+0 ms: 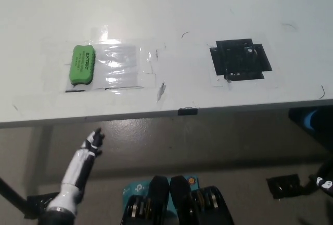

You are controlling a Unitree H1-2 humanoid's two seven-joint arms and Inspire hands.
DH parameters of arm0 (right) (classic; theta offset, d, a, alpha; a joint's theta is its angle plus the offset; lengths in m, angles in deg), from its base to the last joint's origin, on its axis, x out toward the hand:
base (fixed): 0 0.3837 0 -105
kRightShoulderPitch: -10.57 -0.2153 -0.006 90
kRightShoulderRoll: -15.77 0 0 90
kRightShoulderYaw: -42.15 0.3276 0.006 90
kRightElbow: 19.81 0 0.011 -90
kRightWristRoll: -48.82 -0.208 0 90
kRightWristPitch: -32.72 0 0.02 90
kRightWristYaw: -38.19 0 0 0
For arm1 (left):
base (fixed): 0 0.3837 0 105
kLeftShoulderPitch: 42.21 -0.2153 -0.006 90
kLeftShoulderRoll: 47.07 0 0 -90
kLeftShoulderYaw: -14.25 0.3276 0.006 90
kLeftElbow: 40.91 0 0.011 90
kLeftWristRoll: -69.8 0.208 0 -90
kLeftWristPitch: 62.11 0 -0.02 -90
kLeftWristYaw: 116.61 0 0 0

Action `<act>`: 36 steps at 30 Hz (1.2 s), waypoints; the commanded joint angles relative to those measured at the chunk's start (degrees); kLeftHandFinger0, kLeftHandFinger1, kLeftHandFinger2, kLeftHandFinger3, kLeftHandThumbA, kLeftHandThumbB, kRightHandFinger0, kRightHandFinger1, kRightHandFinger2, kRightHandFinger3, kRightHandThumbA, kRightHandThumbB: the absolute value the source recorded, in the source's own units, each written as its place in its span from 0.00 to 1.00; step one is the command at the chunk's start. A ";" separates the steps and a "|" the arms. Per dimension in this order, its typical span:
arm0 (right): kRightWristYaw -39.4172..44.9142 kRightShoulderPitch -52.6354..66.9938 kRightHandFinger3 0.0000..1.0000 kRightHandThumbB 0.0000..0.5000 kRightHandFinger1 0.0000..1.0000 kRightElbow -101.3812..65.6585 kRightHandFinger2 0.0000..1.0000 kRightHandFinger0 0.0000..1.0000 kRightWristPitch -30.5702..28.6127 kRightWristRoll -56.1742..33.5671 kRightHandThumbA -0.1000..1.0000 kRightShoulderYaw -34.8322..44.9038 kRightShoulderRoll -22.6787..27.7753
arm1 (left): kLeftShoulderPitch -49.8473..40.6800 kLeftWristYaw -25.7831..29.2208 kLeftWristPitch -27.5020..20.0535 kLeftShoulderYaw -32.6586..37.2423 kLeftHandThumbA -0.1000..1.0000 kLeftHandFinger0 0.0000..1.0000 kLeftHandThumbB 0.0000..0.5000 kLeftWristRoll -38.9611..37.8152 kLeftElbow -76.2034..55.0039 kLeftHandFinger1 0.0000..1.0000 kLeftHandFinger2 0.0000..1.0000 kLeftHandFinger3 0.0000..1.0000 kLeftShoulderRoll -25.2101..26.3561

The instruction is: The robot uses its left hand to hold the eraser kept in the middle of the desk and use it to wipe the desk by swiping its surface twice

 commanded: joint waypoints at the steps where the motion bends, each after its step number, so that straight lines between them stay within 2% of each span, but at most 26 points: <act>1: -0.41 -2.27 1.00 0.21 1.00 -1.84 1.00 1.00 0.57 -1.00 1.00 0.59 0.21 | 0.03 -6.21 8.44 1.05 1.00 1.00 0.66 -0.07 -12.24 1.00 1.00 1.00 5.67; 2: -0.40 -2.28 1.00 0.21 1.00 -1.84 1.00 1.00 0.58 -1.01 1.00 0.60 0.19 | 0.03 -6.35 8.87 1.18 1.00 1.00 0.66 -0.04 -12.75 1.00 1.00 1.00 5.97; 4: -0.54 -2.09 1.00 0.23 1.00 -1.98 1.00 1.00 1.06 -0.86 1.00 0.71 0.23 | 1.19 -9.93 12.29 1.21 1.00 1.00 0.71 -1.26 -20.83 1.00 1.00 1.00 11.03; 6: -0.69 -2.00 1.00 0.23 1.00 -2.07 1.00 1.00 1.19 -0.95 1.00 0.95 0.11 | 2.52 -10.95 14.31 -0.14 1.00 1.00 0.69 -3.41 -25.35 1.00 1.00 1.00 13.40; 8: -0.61 -1.85 1.00 0.21 1.00 -2.17 1.00 1.00 1.20 -0.72 1.00 0.83 0.31 | 4.27 -11.46 15.50 -1.76 1.00 1.00 0.66 -6.51 -28.38 1.00 1.00 1.00 15.01; 9: -0.36 -1.79 1.00 0.18 1.00 -2.26 1.00 1.00 1.21 -0.65 1.00 0.63 0.52 | 5.15 -11.51 15.50 -2.05 1.00 1.00 0.71 -7.50 -28.90 1.00 1.00 1.00 15.89; 10: -0.26 -1.82 1.00 0.16 1.00 -2.33 1.00 1.00 1.20 -0.72 1.00 0.62 0.59 | 6.32 -11.47 15.50 -2.33 1.00 1.00 0.69 -8.22 -29.17 1.00 1.00 1.00 16.86; 13: -0.27 -1.76 1.00 0.18 1.00 -2.35 1.00 1.00 1.20 -0.74 1.00 0.56 0.44 | 10.63 -11.74 15.50 -1.88 1.00 1.00 0.57 -3.81 -27.43 1.00 1.00 1.00 19.18; 14: -0.22 -1.68 1.00 0.18 1.00 -2.29 1.00 1.00 1.21 -0.76 1.00 0.50 0.37 | 12.67 -11.54 15.50 -1.27 1.00 1.00 0.42 -2.44 -26.01 1.00 1.00 1.00 19.69; 15: -0.08 -1.51 1.00 0.18 1.00 -2.45 1.00 1.00 1.21 -0.75 1.00 0.40 0.41 | 14.30 -11.42 15.50 -1.16 1.00 1.00 0.37 -2.34 -24.20 1.00 1.00 1.00 19.78; 17: -0.15 -1.55 1.00 0.17 1.00 -2.40 1.00 1.00 1.21 -1.08 1.00 0.67 0.24 | 17.92 -10.88 15.35 -0.60 1.00 1.00 0.36 -1.24 -19.29 1.00 1.00 1.00 19.83; 18: -0.15 -1.52 1.00 0.15 1.00 -2.46 1.00 1.00 1.20 -1.03 1.00 0.67 0.29 | 21.01 -10.56 11.93 0.38 1.00 1.00 0.23 0.82 -12.88 1.00 1.00 1.00 20.50; 20: -0.25 -1.61 1.00 0.15 1.00 -2.36 1.00 1.00 1.20 -0.97 1.00 0.71 0.28 | 24.65 -9.84 8.42 2.02 1.00 1.00 0.30 4.11 -6.53 1.00 1.00 1.00 21.34; 21: -0.09 -1.63 1.00 0.15 1.00 -2.27 1.00 1.00 1.19 -0.83 1.00 0.54 0.50 | 27.24 -9.39 7.69 3.35 1.00 1.00 0.41 6.37 -2.43 1.00 1.00 1.00 21.90; 22: -0.15 -1.65 1.00 0.18 1.00 -2.24 1.00 1.00 1.19 -0.85 1.00 0.59 0.46 | 29.15 -8.65 7.47 4.28 1.00 1.00 0.49 8.18 -0.17 1.00 1.00 1.00 22.06; 24: -0.15 -1.67 1.00 0.16 1.00 -2.33 1.00 1.00 1.20 -0.81 1.00 0.61 0.54 | 30.19 -8.08 6.75 5.22 1.00 1.00 0.51 9.61 1.25 1.00 1.00 1.00 22.39; 25: -0.13 -1.69 1.00 0.24 1.00 -2.45 1.00 1.00 1.21 -0.73 1.00 0.59 0.64 | 32.66 -7.43 6.58 7.50 1.00 1.00 0.46 13.71 3.32 1.00 1.00 1.00 23.33; 26: -0.19 -1.70 1.00 0.26 1.00 -2.41 1.00 1.00 1.21 -0.75 1.00 0.61 0.54 | 34.83 -7.21 7.20 9.45 1.00 1.00 0.44 17.15 4.62 1.00 1.00 1.00 24.19; 27: -0.14 -1.68 1.00 0.29 1.00 -2.46 1.00 1.00 1.21 -0.84 1.00 0.57 0.44 | 36.29 -6.18 5.15 10.62 1.00 1.00 0.39 19.22 6.85 1.00 1.00 1.00 24.70; 28: -0.20 -1.60 1.00 0.29 1.00 -2.50 1.00 1.00 1.21 -0.66 1.00 0.48 0.42 | 38.15 -6.81 6.24 12.76 1.00 1.00 0.45 22.15 7.39 1.00 1.00 1.00 25.66; 29: -0.17 -1.52 1.00 0.30 1.00 -2.49 1.00 1.00 1.20 -0.65 1.00 0.47 0.44 | 39.59 -6.49 3.97 14.42 1.00 1.00 0.45 24.42 9.05 1.00 1.00 1.00 26.57; 30: -0.02 -1.47 1.00 0.28 1.00 -2.56 1.00 1.00 1.21 -0.56 1.00 0.33 0.61 | 42.45 -5.28 1.71 18.30 1.00 1.00 0.49 30.55 12.22 1.00 1.00 1.00 28.30; 33: 0.00 -1.38 1.00 0.25 1.00 -2.72 1.00 1.00 1.21 -0.40 1.00 0.27 0.68 | 45.63 -4.34 -0.32 22.52 1.00 1.00 0.54 35.34 17.00 1.00 1.00 1.00 29.91; 34: -0.02 -1.41 1.00 0.21 1.00 -2.73 1.00 1.00 1.21 -0.41 1.00 0.29 0.66 | 46.83 -4.06 -1.01 23.63 1.00 1.00 0.54 36.32 18.88 1.00 1.00 1.00 30.23; 36: -0.07 -1.10 1.00 0.19 1.00 -2.78 1.00 1.00 1.20 -0.43 1.00 0.30 0.52 | 47.93 -4.53 -1.39 24.97 1.00 1.00 0.54 37.40 19.42 1.00 1.00 1.00 30.89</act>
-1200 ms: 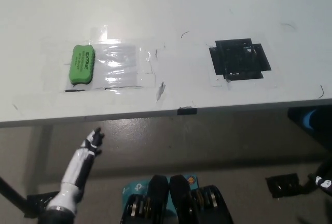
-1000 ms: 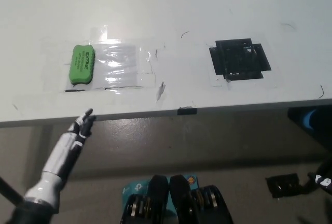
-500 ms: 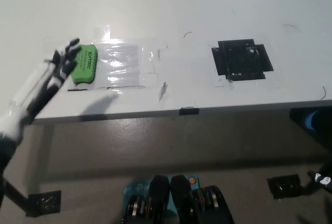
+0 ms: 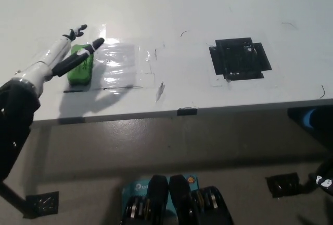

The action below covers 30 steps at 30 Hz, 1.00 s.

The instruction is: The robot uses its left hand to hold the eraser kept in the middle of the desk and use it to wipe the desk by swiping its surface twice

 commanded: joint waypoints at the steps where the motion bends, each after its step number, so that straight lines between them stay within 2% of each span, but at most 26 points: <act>1: 0.10 -0.19 1.00 0.17 1.00 -2.94 1.00 1.00 0.83 -0.68 1.00 0.34 0.58 | 14.11 5.69 -11.16 10.53 1.00 1.00 0.61 25.26 7.66 1.00 1.00 1.00 9.78; 6: -0.08 0.23 1.00 0.13 1.00 -2.91 1.00 1.00 0.73 -0.53 1.00 0.39 0.53 | 18.62 8.59 -12.73 16.14 1.00 1.00 0.71 32.88 11.17 1.00 1.00 1.00 11.64; 7: -0.11 0.25 1.00 0.13 1.00 -2.94 1.00 1.00 0.78 -0.54 1.00 0.40 0.48 | 19.20 8.40 -11.68 17.58 1.00 1.00 0.77 35.36 11.16 1.00 1.00 1.00 12.19; 11: -0.14 1.34 1.00 0.09 1.00 -3.46 1.00 1.00 0.81 -0.23 1.00 0.31 0.51 | 20.28 4.06 -6.93 24.00 1.00 1.00 0.83 44.19 11.97 1.00 1.00 1.00 12.84; 14: -0.05 1.51 1.00 0.08 1.00 -3.61 1.00 1.00 0.83 -0.28 1.00 0.24 0.51 | 20.03 2.88 -4.96 25.70 1.00 1.00 0.91 46.07 12.18 1.00 1.00 1.00 12.68; 16: 0.11 1.45 1.00 0.06 1.00 -3.70 1.00 1.00 0.83 -0.26 1.00 0.13 0.70 | 19.62 2.79 -4.38 25.89 1.00 1.00 0.95 45.93 12.18 1.00 1.00 1.00 12.63; 17: -0.05 1.16 1.00 0.09 1.00 -3.34 1.00 1.00 0.83 -0.06 1.00 0.10 0.75 | 18.25 3.30 -3.52 24.28 1.00 1.00 1.00 42.46 12.11 1.00 1.00 1.00 11.40; 19: 0.12 1.20 1.00 0.12 1.00 -3.47 1.00 1.00 0.83 -0.39 1.00 0.19 0.70 | 17.77 3.55 -3.51 23.56 1.00 1.00 1.00 40.94 11.95 1.00 1.00 1.00 10.85; 20: 0.18 1.21 1.00 0.17 1.00 -3.61 1.00 1.00 0.83 -0.31 1.00 0.14 0.82 | 16.74 4.07 -3.51 22.16 1.00 1.00 0.98 39.08 10.32 1.00 1.00 1.00 10.42; 23: 0.44 1.35 1.00 0.22 1.00 -3.80 1.00 1.00 0.83 -0.14 1.00 -0.13 1.10 | 15.33 3.13 -3.11 20.27 1.00 1.00 0.92 36.66 8.36 1.00 1.00 1.00 8.84; 28: 0.44 1.17 1.00 0.29 1.00 -3.66 1.00 1.00 0.78 -0.04 1.00 -0.29 1.11 | 13.21 3.13 -3.91 17.87 1.00 1.00 0.97 36.42 5.49 1.00 1.00 1.00 7.25; 30: 0.33 1.00 1.00 0.33 1.00 -3.60 1.00 1.00 0.77 -0.19 1.00 -0.25 0.92 | 12.03 4.94 -5.13 16.74 1.00 1.00 0.96 36.11 5.79 1.00 1.00 1.00 6.50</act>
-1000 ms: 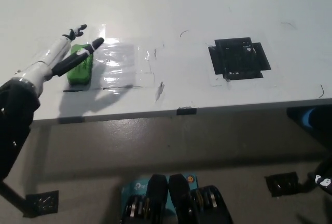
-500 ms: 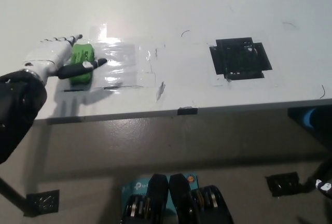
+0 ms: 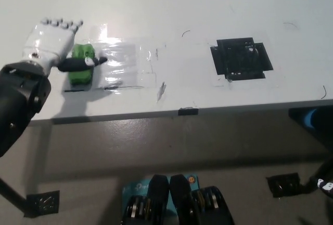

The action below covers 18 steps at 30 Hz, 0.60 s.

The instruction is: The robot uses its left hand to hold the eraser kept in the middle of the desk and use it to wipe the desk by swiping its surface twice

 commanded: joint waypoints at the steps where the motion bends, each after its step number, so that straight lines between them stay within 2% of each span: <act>1: 0.12 -0.26 1.00 0.29 1.00 -1.99 1.00 1.00 0.62 0.01 1.00 -0.12 0.87 | 1.28 3.37 -1.74 -3.24 1.00 1.00 0.96 3.66 -1.87 1.00 1.00 1.00 0.84; 5: 0.10 -0.14 1.00 0.31 1.00 -1.91 1.00 1.00 0.48 0.04 1.00 -0.16 0.89 | -1.02 3.45 -2.39 -7.77 1.00 1.00 0.94 0.06 -1.77 1.00 1.00 1.00 -1.25; 9: -0.13 0.00 1.00 0.26 1.00 -2.22 0.99 1.00 0.78 -0.20 1.00 0.03 0.41 | -3.66 4.31 -4.22 -12.33 1.00 1.00 0.99 -3.50 0.34 1.00 1.00 1.00 -3.73; 12: -0.30 0.15 1.00 0.22 1.00 -2.21 1.00 1.00 0.80 0.06 1.00 -0.07 0.34 | -4.38 4.72 -5.52 -13.31 1.00 1.00 0.98 -3.26 1.60 1.00 1.00 1.00 -4.55; 18: -0.08 -0.07 1.00 0.19 1.00 -2.28 1.00 1.00 0.63 -0.23 1.00 0.03 0.55 | -5.84 4.89 -6.09 -13.09 1.00 1.00 1.00 -2.02 5.15 1.00 1.00 1.00 -5.41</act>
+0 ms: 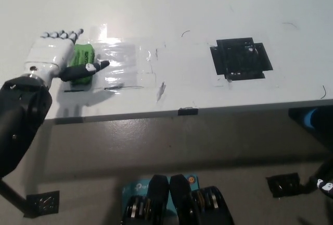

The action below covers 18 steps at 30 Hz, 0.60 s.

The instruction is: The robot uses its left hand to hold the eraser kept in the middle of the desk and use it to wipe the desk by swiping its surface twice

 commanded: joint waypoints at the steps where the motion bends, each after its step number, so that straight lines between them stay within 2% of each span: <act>1: -0.05 -0.29 1.00 0.21 1.00 -2.31 1.00 1.00 0.63 -0.21 1.00 0.15 0.63 | 0.83 2.85 -1.88 -1.72 1.00 1.00 1.00 0.11 0.46 1.00 1.00 1.00 0.08; 3: 0.04 -0.37 1.00 0.26 1.00 -2.10 1.00 1.00 0.65 0.03 1.00 -0.04 0.87 | 0.87 3.19 -2.13 -1.68 1.00 1.00 0.99 0.20 1.24 1.00 1.00 1.00 -0.30; 5: 0.04 -0.38 1.00 0.26 1.00 -2.08 1.00 1.00 0.61 -0.03 1.00 -0.01 0.83 | 0.94 3.18 -2.67 -1.85 1.00 1.00 0.96 -0.22 1.67 1.00 1.00 1.00 -0.66; 10: 0.18 -0.63 1.00 0.29 1.00 -1.94 1.00 1.00 0.38 0.14 1.00 -0.31 0.99 | 0.74 3.28 -3.29 -1.99 1.00 1.00 1.00 0.01 1.01 1.00 1.00 1.00 -1.18; 11: 0.21 -0.62 1.00 0.31 1.00 -1.95 1.00 1.00 0.36 0.15 1.00 -0.34 1.02 | 0.71 3.04 -3.19 -1.96 1.00 1.00 0.99 0.09 0.85 1.00 1.00 1.00 -1.25; 13: 0.10 -0.66 1.00 0.31 1.00 -1.83 0.99 1.00 0.23 0.60 1.00 -0.61 1.23 | 0.47 1.49 -2.36 -1.88 1.00 1.00 0.86 0.14 -0.45 1.00 1.00 1.00 -1.37; 15: 0.02 -0.60 1.00 0.30 1.00 -1.92 0.99 1.00 0.33 0.50 1.00 -0.52 1.15 | 0.64 1.43 -2.21 -1.29 1.00 1.00 0.81 0.80 0.45 1.00 1.00 1.00 -1.53; 17: 0.12 -0.79 1.00 0.31 1.00 -2.06 0.99 1.00 0.39 0.38 1.00 -0.40 1.40 | 0.53 1.91 -2.17 -1.41 1.00 1.00 0.79 0.84 0.39 1.00 1.00 1.00 -1.88; 18: 0.16 -0.95 1.00 0.29 1.00 -1.90 1.00 1.00 0.29 0.10 1.00 -0.33 1.26 | 0.39 2.61 -2.51 -1.41 1.00 1.00 0.85 1.03 0.50 1.00 1.00 1.00 -1.97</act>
